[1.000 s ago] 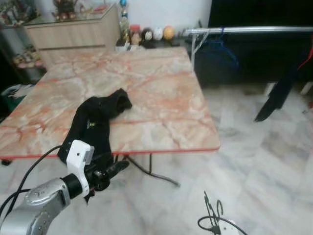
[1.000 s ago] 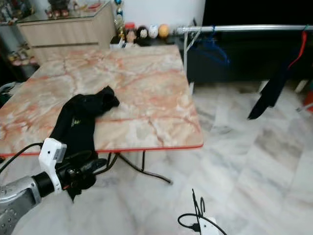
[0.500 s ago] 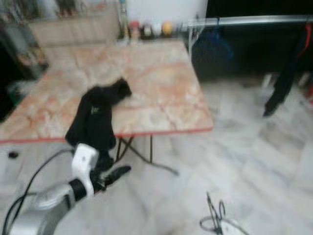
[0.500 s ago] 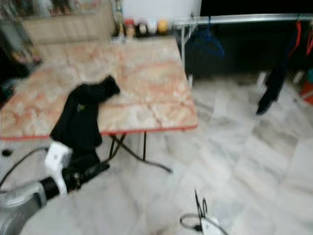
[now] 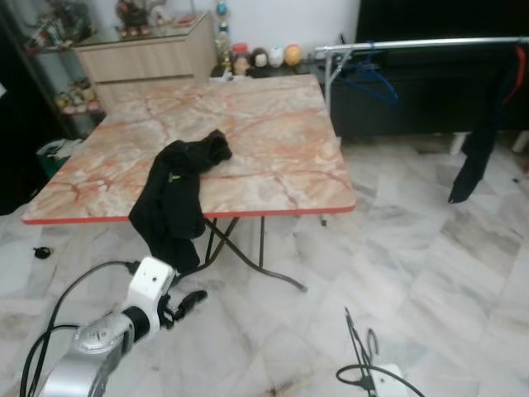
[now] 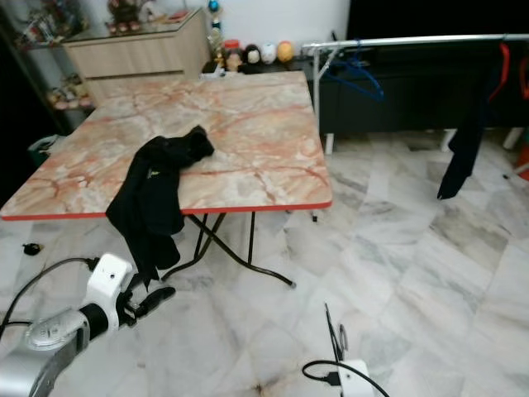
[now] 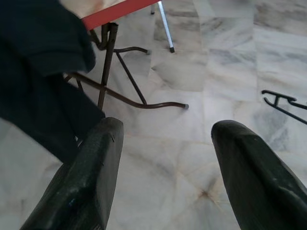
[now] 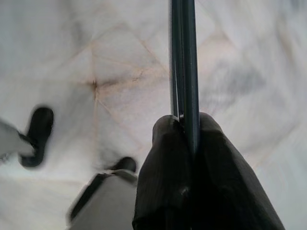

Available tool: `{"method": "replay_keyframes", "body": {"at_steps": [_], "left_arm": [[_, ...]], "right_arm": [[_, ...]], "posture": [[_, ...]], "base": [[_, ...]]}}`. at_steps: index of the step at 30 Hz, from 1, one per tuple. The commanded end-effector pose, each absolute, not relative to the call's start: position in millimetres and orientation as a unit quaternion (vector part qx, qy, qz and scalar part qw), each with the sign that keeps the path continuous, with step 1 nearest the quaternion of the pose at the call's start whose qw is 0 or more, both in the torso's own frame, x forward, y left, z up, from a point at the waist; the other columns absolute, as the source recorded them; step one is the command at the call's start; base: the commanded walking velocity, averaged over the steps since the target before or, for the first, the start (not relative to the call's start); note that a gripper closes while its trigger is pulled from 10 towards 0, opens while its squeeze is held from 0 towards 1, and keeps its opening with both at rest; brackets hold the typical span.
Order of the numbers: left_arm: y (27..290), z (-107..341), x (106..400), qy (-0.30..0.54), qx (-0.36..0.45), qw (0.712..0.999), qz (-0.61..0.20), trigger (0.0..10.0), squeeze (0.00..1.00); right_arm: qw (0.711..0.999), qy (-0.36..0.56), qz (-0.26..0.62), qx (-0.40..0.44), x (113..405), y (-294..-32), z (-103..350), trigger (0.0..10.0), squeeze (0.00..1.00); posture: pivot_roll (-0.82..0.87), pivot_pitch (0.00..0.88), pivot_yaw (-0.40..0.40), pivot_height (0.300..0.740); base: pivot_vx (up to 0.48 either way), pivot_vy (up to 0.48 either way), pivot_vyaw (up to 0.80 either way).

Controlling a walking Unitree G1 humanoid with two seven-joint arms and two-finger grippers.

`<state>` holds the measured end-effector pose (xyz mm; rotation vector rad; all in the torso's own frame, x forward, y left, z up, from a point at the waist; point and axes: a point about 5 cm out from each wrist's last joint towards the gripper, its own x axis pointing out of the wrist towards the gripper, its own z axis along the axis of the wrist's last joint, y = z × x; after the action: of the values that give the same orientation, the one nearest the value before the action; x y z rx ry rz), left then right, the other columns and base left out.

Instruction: Hang hanger

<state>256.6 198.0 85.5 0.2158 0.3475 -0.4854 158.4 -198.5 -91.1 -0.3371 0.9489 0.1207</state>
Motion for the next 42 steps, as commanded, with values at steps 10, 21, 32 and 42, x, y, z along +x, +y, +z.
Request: {"method": "replay_keyframes", "body": {"at_steps": [10,21,32,42], "left_arm": [[190,87,265,0.152,0.146,0.934,-0.289,10.0,0.0],[191,90,264,0.142,0.153,0.928,-0.309,10.0,0.0],[192,97,257,0.148,0.167,0.904,-0.364,10.0,0.0],[182,109,242,0.195,0.141,0.826,-0.51,10.0,0.0]], "right_arm": [[0.935,0.179,0.209,-0.224,291,-210,29,10.0,0.0],[0.85,0.244,0.393,-0.249,277,-224,55,10.0,0.0],[0.77,0.316,0.497,-0.245,242,-225,45,10.0,0.0],[0.714,0.277,0.617,-0.184,239,-212,85,10.0,0.0]], "posture": [[0.02,0.0,0.025,0.74],[0.03,0.0,0.006,0.74],[0.04,0.0,0.01,0.74],[0.05,0.0,0.007,0.74]], "base": [[0.0,0.0,0.0],[0.0,0.0,0.0],[0.0,0.0,0.0],[0.0,0.0,0.0]]}}
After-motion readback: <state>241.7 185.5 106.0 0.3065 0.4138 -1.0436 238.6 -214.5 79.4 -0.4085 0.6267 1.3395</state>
